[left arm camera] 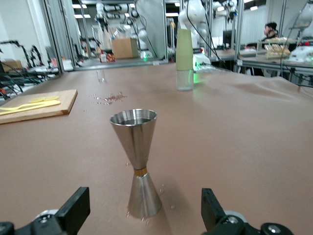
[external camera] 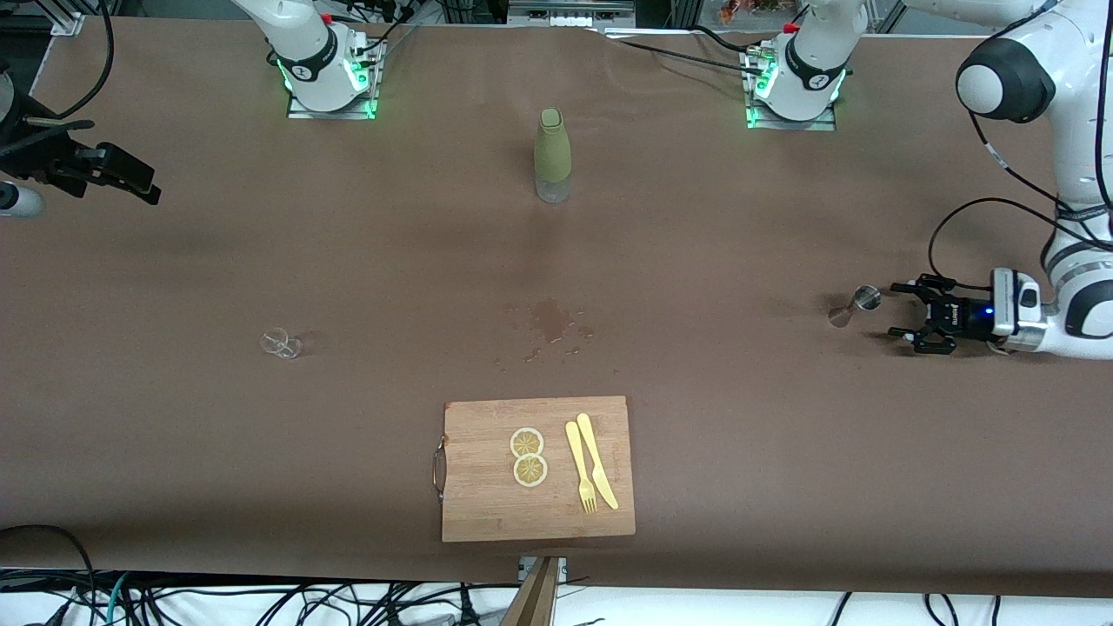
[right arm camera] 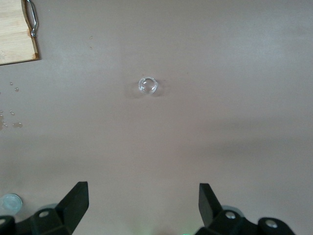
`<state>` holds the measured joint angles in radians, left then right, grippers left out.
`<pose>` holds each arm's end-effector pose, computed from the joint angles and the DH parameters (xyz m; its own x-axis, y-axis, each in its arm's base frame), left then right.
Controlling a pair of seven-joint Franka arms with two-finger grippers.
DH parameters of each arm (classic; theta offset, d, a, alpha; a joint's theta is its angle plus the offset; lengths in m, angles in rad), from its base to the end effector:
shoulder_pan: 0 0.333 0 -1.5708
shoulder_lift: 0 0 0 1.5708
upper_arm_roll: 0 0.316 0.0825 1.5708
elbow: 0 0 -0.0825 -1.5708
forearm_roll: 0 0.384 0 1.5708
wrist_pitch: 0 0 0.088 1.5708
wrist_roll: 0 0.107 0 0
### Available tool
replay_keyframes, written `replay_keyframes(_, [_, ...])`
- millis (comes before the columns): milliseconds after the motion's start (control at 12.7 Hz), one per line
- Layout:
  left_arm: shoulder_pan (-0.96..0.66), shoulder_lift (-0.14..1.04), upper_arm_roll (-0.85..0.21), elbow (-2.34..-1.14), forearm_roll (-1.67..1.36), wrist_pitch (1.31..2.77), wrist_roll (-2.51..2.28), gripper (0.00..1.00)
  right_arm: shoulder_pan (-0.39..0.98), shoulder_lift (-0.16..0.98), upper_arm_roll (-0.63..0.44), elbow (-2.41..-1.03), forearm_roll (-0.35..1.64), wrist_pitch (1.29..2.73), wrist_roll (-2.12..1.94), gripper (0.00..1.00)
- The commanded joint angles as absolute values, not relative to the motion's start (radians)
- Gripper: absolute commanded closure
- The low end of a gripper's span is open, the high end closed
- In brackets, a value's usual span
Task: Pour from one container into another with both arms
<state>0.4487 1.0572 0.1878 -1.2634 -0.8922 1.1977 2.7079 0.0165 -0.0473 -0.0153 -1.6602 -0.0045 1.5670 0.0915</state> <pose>0.5746 0.2663 0.1161 -0.1398 -0.2746 0.9514 -0.9665 0.2467 -0.0708 0.5376 0.0000 0.6079 0.9949 -0.0901 -0.0454 -0.0899 -0.9959 0.0079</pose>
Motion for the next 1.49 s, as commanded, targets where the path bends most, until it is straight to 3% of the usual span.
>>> replay_keyframes(0, [0.367, 1.019, 0.279, -1.184, -0.859, 1.172, 2.63, 0.0, 0.014, -0.044, -0.009, -1.646, 0.011, 1.569, 0.094, 0.0])
replay_keyframes(393, [0.25, 0.824, 0.359, -1.201, -0.812, 1.262, 2.268, 0.0, 0.015, -0.044, -0.006, -1.646, 0.011, 1.577, 0.094, 0.0])
replay_keyframes(864, [0.098, 0.513, 0.359, -1.49, -0.582, 1.559, 1.964, 0.0, 0.014, -0.043, -0.006, -1.647, 0.011, 1.575, 0.092, 0.0])
replay_keyframes(1414, [-0.08, 0.2, 0.351, -1.807, -0.321, 1.781, 1.394, 0.0, 0.014, -0.044, -0.006, -1.647, 0.011, 1.571, 0.092, 0.0])
